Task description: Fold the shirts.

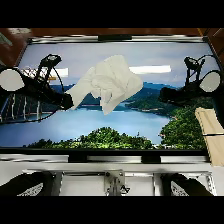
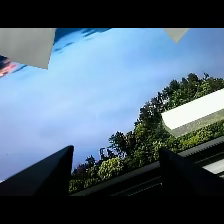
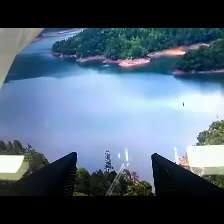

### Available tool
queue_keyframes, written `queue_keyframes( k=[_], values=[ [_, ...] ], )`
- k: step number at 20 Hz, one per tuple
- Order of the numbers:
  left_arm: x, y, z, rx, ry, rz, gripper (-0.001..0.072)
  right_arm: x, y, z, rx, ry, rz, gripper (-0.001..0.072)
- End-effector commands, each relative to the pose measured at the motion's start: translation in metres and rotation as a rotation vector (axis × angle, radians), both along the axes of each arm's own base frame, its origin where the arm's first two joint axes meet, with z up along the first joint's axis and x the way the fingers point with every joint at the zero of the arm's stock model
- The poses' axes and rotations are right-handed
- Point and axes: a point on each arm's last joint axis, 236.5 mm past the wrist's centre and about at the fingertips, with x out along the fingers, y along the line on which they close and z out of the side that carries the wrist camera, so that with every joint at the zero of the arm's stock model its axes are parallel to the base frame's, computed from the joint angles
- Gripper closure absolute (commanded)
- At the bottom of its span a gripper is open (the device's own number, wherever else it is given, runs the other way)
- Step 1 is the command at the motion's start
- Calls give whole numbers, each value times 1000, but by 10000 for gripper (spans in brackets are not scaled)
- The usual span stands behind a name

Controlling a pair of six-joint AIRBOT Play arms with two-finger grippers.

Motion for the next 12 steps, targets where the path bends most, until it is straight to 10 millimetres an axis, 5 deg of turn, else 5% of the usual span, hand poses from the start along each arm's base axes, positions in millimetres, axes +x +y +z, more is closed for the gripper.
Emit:
queue_keyframes(
  k=[1,12],
  values=[
    [0,0,0,0,0,0,104,5,1,2,4,-20,-3,135],
    [0,0,0,0,0,0,105,7,1,3,7,-30,-4,135]
  ],
)
